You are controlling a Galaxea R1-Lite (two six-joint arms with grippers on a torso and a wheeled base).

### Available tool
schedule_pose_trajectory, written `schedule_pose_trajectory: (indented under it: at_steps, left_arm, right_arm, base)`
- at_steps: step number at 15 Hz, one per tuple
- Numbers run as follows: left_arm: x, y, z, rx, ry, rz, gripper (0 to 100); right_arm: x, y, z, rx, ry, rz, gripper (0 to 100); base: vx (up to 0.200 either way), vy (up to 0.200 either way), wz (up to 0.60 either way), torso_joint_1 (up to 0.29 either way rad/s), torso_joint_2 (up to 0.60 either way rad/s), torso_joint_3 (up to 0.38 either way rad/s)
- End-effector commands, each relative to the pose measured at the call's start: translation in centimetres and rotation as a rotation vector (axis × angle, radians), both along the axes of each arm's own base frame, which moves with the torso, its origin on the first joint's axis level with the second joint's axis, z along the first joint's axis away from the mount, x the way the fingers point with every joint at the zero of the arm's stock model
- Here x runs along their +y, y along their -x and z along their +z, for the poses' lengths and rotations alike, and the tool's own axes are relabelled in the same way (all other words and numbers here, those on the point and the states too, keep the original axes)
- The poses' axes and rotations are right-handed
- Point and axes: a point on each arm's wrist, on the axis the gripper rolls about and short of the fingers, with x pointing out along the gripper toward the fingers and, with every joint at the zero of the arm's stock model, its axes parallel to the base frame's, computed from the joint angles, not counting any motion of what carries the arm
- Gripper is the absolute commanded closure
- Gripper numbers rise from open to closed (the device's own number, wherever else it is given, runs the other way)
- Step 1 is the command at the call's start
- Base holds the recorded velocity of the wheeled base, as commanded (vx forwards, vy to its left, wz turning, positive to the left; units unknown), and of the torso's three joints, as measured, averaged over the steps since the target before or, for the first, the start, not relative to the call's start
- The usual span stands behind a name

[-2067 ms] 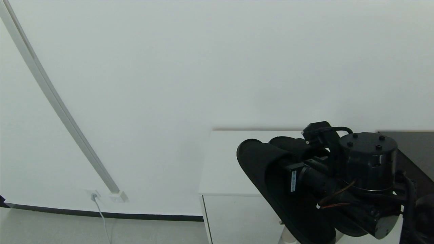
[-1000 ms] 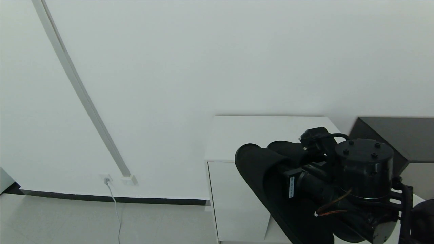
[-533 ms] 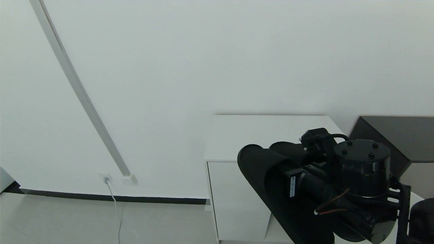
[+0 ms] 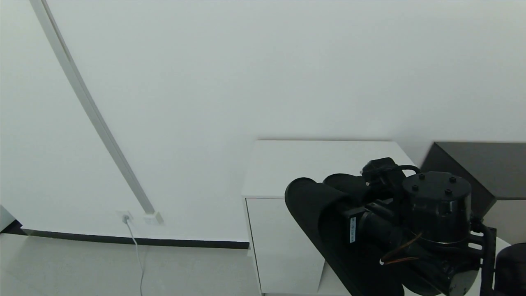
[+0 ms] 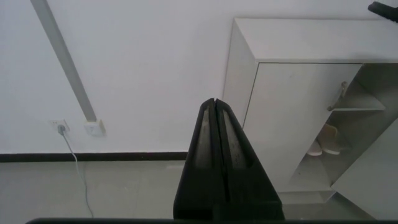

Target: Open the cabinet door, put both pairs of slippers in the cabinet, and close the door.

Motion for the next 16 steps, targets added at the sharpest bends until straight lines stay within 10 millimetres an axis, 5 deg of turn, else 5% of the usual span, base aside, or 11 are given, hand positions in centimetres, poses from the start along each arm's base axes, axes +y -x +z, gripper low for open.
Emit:
schedule_pose_trajectory:
  at_steps: [1, 12, 16]
  left_arm:
    - [0.0, -0.01, 0.0, 0.001, 0.001, -0.002, 100]
    - [0.0, -0.01, 0.0, 0.001, 0.001, -0.002, 100]
    - [0.0, -0.01, 0.0, 0.001, 0.001, -0.002, 100]
  right_arm:
    - [0.01, -0.01, -0.12, 0.004, 0.002, 0.0, 100]
    - [0.12, 0.76, -0.74, 0.005, 0.054, 0.033, 100]
    - [0.14, 0.74, -0.79, 0.006, 0.055, 0.033, 100]
  base:
    - [0.0, -0.2, 0.0, 0.012, 0.0, -0.002]
    - [0.0, -0.2, 0.0, 0.001, 0.0, 0.004]
    - [0.0, 0.0, 0.0, 0.0, 0.0, 0.0]
